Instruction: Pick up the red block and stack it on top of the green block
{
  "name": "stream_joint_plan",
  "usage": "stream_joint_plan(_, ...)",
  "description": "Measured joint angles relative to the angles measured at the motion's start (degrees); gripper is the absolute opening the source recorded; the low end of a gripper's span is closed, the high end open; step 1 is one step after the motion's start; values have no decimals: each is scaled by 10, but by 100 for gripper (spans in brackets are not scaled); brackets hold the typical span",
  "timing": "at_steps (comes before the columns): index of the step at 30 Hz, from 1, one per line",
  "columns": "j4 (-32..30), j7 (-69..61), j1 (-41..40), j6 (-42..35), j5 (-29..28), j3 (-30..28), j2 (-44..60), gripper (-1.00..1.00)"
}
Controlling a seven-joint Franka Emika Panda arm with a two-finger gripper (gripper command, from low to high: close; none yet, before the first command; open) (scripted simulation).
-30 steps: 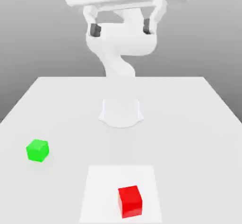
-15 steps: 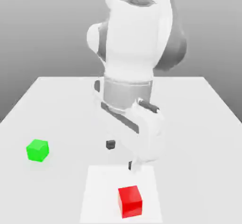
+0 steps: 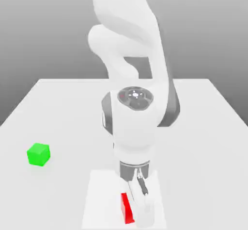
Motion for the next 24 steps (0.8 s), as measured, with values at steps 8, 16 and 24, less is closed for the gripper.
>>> stream_joint_plan(8,-24,-31,-33,-76,68,25,-102,-100)
stream_joint_plan(16,-103,142,-179,-90,95,-85,-194,-100)
stream_joint_plan(24,-183,311,-377,-80,144,-98,-269,-100)
